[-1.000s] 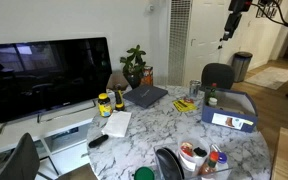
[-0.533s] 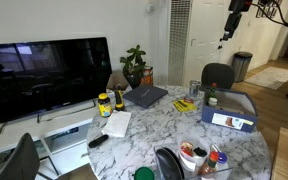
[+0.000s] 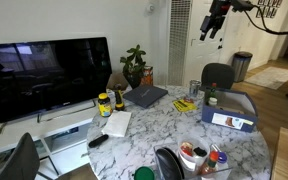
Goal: Shift the silver cup to the left
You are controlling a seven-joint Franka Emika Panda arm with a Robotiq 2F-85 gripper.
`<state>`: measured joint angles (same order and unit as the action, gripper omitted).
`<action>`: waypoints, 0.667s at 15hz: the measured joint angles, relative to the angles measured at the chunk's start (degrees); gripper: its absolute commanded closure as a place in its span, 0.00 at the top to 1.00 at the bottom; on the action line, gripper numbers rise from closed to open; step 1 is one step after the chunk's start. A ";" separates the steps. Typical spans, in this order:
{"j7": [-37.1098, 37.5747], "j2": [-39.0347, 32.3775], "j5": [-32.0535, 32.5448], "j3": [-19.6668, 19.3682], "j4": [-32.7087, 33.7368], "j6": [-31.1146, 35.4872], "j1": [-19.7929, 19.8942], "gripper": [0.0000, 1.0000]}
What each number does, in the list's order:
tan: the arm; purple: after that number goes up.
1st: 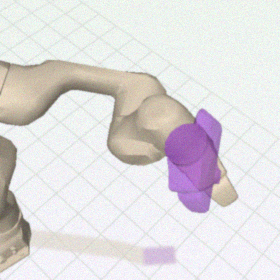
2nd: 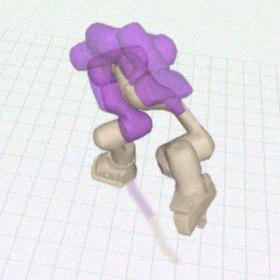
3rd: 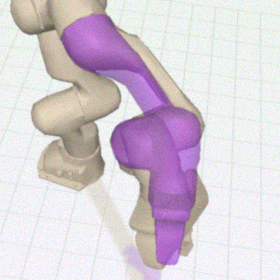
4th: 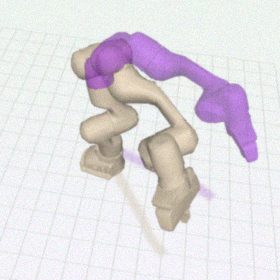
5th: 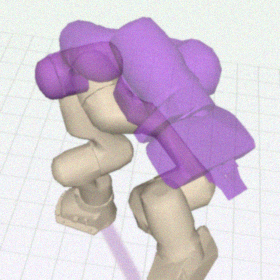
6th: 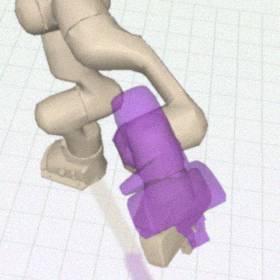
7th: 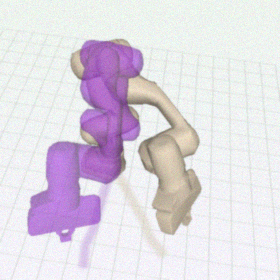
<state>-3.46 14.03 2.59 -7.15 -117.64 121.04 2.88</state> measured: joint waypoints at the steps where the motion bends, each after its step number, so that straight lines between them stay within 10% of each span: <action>1: 3.69 -3.21 0.68 0.68 1.21 3.16 0.17 1.00; 6: 19.18 -19.12 10.68 0.51 7.76 9.29 2.38 1.00; 10: 17.41 -24.69 3.80 0.21 12.41 6.32 3.28 1.00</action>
<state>13.95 -10.66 6.39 -6.94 -105.22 127.36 6.15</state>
